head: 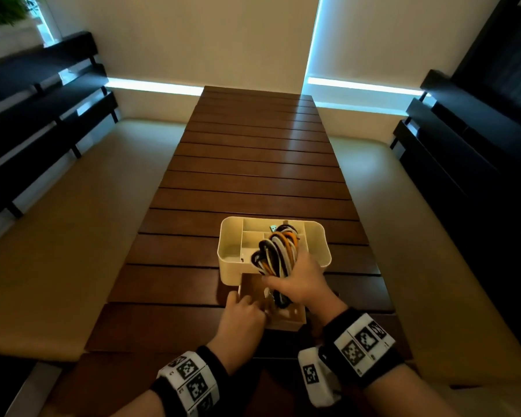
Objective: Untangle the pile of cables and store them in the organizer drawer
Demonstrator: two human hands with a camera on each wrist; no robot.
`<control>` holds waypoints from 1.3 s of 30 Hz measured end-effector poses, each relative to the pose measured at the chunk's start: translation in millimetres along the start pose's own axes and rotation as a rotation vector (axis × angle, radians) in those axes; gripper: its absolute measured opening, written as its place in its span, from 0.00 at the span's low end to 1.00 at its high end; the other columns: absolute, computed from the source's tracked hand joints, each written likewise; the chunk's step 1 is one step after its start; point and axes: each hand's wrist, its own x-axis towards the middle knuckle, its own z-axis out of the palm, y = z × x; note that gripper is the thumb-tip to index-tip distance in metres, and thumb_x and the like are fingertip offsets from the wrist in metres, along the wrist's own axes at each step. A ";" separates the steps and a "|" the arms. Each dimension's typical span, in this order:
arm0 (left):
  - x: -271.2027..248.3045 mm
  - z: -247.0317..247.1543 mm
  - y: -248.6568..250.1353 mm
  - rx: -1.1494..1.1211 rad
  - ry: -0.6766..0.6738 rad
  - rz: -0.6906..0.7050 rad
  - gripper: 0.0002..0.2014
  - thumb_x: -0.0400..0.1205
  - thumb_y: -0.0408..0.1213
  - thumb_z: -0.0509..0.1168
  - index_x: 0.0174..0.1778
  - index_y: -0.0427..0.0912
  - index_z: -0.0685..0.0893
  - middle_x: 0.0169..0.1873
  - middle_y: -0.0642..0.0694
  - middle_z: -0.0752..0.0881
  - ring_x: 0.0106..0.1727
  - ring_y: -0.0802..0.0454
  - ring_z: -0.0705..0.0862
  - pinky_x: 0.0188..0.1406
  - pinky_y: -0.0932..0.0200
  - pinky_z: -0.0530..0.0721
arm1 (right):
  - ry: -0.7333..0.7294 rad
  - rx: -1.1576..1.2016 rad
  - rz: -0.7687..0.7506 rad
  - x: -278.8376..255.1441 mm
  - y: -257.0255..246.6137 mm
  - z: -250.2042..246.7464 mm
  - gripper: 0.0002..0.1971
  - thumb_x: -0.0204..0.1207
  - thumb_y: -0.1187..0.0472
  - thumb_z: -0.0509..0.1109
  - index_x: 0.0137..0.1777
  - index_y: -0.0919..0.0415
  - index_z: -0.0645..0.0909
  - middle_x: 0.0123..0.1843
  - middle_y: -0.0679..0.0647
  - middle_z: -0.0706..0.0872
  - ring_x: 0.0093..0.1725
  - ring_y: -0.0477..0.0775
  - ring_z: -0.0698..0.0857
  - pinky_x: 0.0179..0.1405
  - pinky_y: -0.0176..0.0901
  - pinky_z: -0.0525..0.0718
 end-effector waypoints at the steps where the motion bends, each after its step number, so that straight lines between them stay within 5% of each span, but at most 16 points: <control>1: -1.4 7.0 -1.1 -0.018 0.031 0.028 0.10 0.78 0.40 0.63 0.52 0.49 0.87 0.49 0.51 0.87 0.54 0.47 0.82 0.54 0.49 0.67 | -0.011 -0.060 -0.025 -1.0 0.2 4.5 0.23 0.61 0.55 0.81 0.53 0.55 0.76 0.49 0.50 0.85 0.51 0.49 0.84 0.52 0.42 0.83; 5: -14.7 6.3 -16.7 -0.185 0.166 0.138 0.07 0.64 0.44 0.67 0.35 0.56 0.87 0.36 0.59 0.85 0.45 0.57 0.80 0.33 0.60 0.73 | -0.103 -0.326 -0.070 -6.8 10.1 18.6 0.31 0.59 0.48 0.78 0.61 0.53 0.73 0.54 0.52 0.85 0.56 0.55 0.82 0.59 0.46 0.81; 7: -20.0 2.2 -29.6 -0.344 0.183 0.171 0.05 0.71 0.40 0.70 0.41 0.52 0.88 0.43 0.57 0.85 0.50 0.55 0.77 0.41 0.63 0.71 | -0.148 -0.414 -0.037 -8.4 15.7 22.8 0.33 0.59 0.46 0.78 0.63 0.53 0.71 0.55 0.53 0.84 0.58 0.58 0.81 0.62 0.50 0.79; 9: -20.4 0.8 -36.7 -0.423 0.238 0.051 0.05 0.78 0.40 0.69 0.47 0.48 0.87 0.44 0.59 0.79 0.52 0.57 0.71 0.44 0.70 0.65 | -0.159 -0.488 -0.034 -9.0 19.0 26.0 0.35 0.61 0.41 0.77 0.64 0.53 0.69 0.56 0.53 0.83 0.58 0.59 0.80 0.64 0.50 0.76; 12: -17.7 6.7 -42.2 -0.513 0.283 -0.193 0.07 0.79 0.42 0.66 0.50 0.47 0.79 0.43 0.55 0.74 0.49 0.54 0.71 0.42 0.64 0.64 | -0.131 -0.583 -0.106 -9.0 22.3 37.4 0.34 0.63 0.38 0.74 0.65 0.51 0.67 0.55 0.50 0.84 0.57 0.55 0.82 0.65 0.49 0.71; 16: -11.1 13.3 -39.2 -0.798 0.101 -0.395 0.12 0.80 0.42 0.64 0.52 0.48 0.66 0.47 0.48 0.81 0.46 0.48 0.82 0.41 0.57 0.77 | -0.135 -0.707 -0.138 -10.4 31.5 52.2 0.29 0.66 0.42 0.72 0.61 0.53 0.68 0.52 0.50 0.86 0.55 0.55 0.84 0.65 0.52 0.69; 19: -11.8 14.8 -34.6 -0.906 0.105 -0.433 0.12 0.82 0.39 0.61 0.54 0.50 0.63 0.47 0.47 0.81 0.42 0.48 0.83 0.40 0.52 0.85 | -0.162 -0.733 -0.135 -10.4 34.2 54.1 0.28 0.66 0.47 0.73 0.62 0.54 0.68 0.54 0.52 0.86 0.57 0.57 0.83 0.66 0.53 0.69; 24: -10.0 14.9 -33.7 -0.829 0.128 -0.443 0.12 0.82 0.38 0.60 0.56 0.51 0.63 0.49 0.42 0.82 0.45 0.44 0.83 0.40 0.53 0.78 | -0.208 -0.741 -0.097 -4.7 34.3 53.8 0.27 0.65 0.46 0.73 0.61 0.55 0.70 0.55 0.54 0.86 0.58 0.59 0.83 0.64 0.52 0.70; 29: -10.9 15.4 -28.9 -0.742 0.154 -0.402 0.24 0.81 0.32 0.59 0.66 0.56 0.56 0.45 0.41 0.84 0.43 0.44 0.84 0.39 0.53 0.80 | -0.288 -0.749 -0.047 1.0 29.0 50.8 0.26 0.64 0.48 0.75 0.59 0.57 0.73 0.56 0.56 0.85 0.58 0.59 0.83 0.60 0.50 0.75; 33: -12.5 13.8 -21.8 -0.733 0.205 -0.412 0.24 0.81 0.30 0.58 0.69 0.53 0.58 0.44 0.42 0.83 0.40 0.48 0.81 0.37 0.57 0.76 | -0.465 -0.705 -0.005 10.0 21.1 37.0 0.25 0.61 0.48 0.77 0.55 0.59 0.76 0.53 0.55 0.84 0.53 0.58 0.82 0.51 0.48 0.81; 39: -17.6 12.1 -7.6 -0.677 0.256 -0.437 0.16 0.82 0.30 0.56 0.63 0.48 0.61 0.38 0.45 0.80 0.39 0.44 0.81 0.34 0.53 0.74 | -0.772 -0.401 0.120 23.2 28.3 30.2 0.26 0.58 0.60 0.81 0.57 0.64 0.82 0.54 0.61 0.87 0.54 0.60 0.86 0.57 0.57 0.85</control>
